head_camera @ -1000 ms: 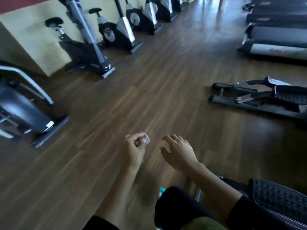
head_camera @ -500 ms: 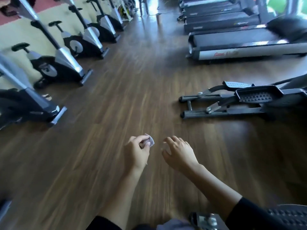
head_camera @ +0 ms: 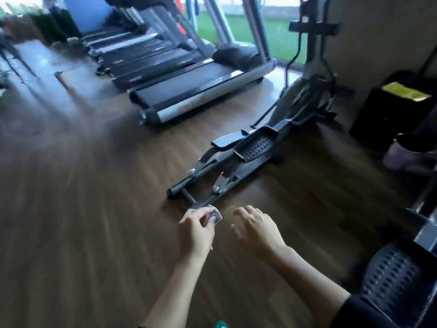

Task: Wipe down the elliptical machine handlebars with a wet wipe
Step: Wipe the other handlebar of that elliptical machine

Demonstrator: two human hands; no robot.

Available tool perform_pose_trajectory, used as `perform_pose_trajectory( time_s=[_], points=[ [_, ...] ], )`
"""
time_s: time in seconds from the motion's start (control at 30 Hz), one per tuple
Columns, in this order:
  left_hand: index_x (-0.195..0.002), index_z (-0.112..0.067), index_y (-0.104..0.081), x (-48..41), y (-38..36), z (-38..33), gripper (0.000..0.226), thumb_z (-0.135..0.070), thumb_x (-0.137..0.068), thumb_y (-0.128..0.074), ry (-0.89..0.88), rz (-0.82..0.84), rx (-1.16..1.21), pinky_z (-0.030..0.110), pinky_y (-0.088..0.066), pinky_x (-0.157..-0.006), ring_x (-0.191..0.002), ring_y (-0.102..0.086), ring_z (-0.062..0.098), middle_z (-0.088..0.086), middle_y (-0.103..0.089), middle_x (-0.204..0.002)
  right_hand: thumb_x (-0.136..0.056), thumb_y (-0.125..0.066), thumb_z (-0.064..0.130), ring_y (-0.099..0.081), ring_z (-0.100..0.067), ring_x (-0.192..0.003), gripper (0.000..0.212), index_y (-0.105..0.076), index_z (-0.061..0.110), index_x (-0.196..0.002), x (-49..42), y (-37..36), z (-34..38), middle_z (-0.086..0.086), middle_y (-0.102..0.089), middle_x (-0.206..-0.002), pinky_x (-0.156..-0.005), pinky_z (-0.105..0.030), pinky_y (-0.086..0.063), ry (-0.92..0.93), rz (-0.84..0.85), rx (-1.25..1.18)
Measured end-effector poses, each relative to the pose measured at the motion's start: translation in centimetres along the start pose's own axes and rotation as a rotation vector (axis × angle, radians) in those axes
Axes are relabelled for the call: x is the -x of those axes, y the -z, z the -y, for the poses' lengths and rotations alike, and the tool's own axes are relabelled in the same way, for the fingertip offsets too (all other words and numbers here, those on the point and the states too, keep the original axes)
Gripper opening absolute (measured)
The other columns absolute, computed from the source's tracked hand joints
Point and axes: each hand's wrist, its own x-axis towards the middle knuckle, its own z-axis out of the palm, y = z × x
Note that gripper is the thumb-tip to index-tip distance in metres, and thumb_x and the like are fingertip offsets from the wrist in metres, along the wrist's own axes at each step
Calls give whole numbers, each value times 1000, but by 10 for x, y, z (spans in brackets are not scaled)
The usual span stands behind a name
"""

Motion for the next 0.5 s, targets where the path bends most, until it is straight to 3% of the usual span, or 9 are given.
perform_pose_trajectory(
  time_s=[0.07, 0.3, 0.5],
  points=[
    [-90, -18, -77, -45, -21, -11, 22, -4, -74, -76, -70, 83, 6, 21, -46, -78, -79, -65, 20, 4, -68, -84, -93, -45, 42, -53, -21, -115, 37, -51, 23, -125, -30, 10, -14, 1, -55, -123, -93, -33, -41, -96, -53, -15],
    [-88, -17, -77, -148, -126, -65, 16, -6, -77, -77, -285, 331, 53, 29, -52, -80, -77, -66, 21, 5, -69, -84, -94, -45, 40, -53, -22, -111, 35, -51, 21, -123, -106, 36, -97, 0, -54, -121, -90, -34, -44, -395, -157, -55],
    [-91, -20, -77, -222, -239, -143, 14, -10, -81, -74, -413, 433, 88, 17, -44, -76, -76, -59, 7, -3, -66, -84, -95, -44, 39, -51, -21, -115, 41, -47, 21, -131, -182, 76, -206, 0, -52, -127, -94, -34, -42, -523, -193, -71]
  ],
)
